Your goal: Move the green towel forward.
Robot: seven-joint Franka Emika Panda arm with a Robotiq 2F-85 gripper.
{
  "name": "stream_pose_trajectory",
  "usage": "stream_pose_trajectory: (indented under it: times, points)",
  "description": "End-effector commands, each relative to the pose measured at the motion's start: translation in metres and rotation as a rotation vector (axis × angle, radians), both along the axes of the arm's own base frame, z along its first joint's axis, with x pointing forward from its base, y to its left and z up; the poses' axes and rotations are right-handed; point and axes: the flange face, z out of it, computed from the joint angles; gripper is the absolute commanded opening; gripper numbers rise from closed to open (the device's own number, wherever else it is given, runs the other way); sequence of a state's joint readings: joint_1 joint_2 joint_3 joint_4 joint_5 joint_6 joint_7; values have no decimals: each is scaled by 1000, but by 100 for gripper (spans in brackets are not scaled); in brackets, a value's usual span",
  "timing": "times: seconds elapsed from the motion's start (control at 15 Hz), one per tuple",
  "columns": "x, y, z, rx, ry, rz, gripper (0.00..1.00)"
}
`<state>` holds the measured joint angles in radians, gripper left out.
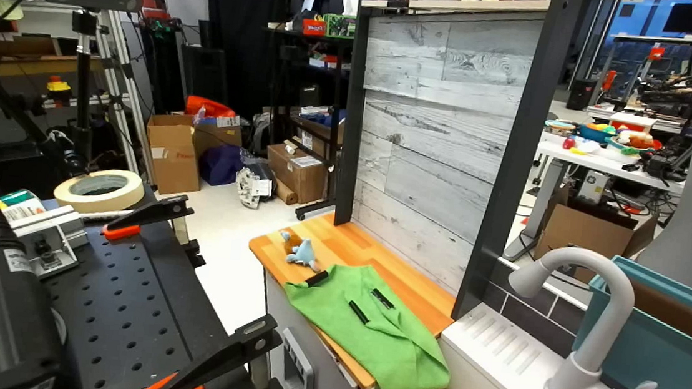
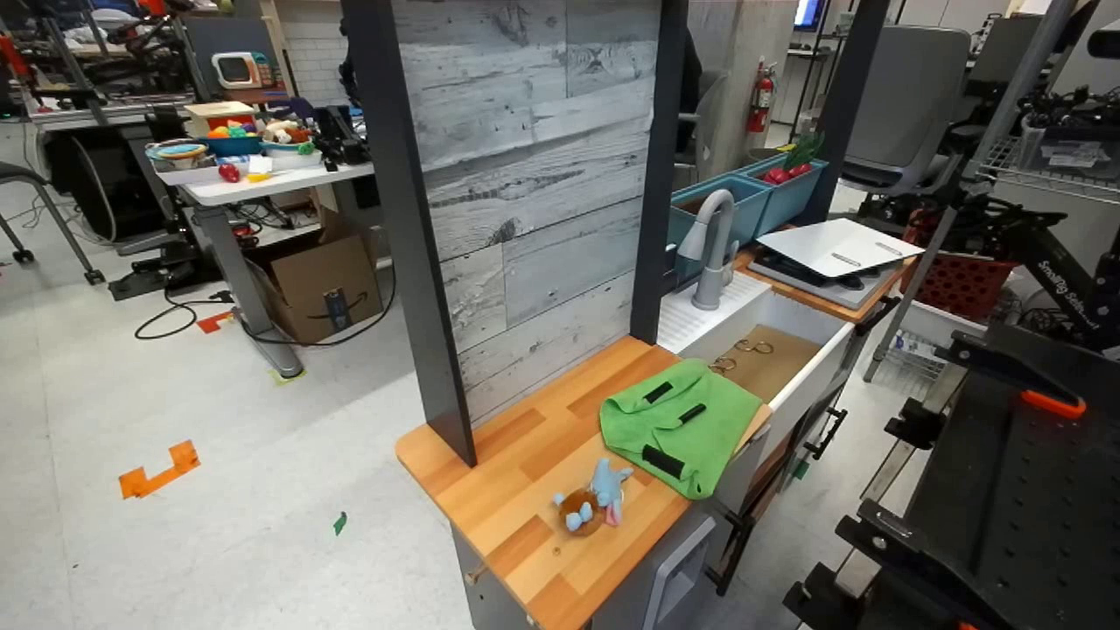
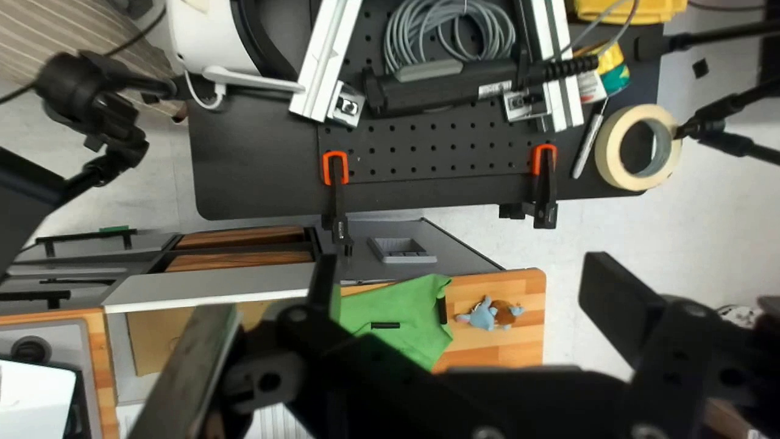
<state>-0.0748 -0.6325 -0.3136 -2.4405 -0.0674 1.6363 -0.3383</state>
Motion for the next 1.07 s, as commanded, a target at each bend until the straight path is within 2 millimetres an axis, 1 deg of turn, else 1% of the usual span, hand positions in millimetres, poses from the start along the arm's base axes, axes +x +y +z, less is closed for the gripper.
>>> stream_pose_trajectory:
  times: [0.0, 0.07, 0.27, 0.4, 0.6, 0.73, 1.0]
  points:
    - [28, 32, -62, -17, -27, -34, 100]
    - [38, 40, -78, -33, -36, -32, 100]
    - [74, 62, -132, -105, -84, -43, 100]
    - [97, 72, -163, -142, -123, -63, 100]
    - [130, 85, -217, -185, -157, -100, 100]
    - [150, 95, -252, -198, -145, -115, 100]
    - [185, 112, -326, -217, -67, -129, 100]
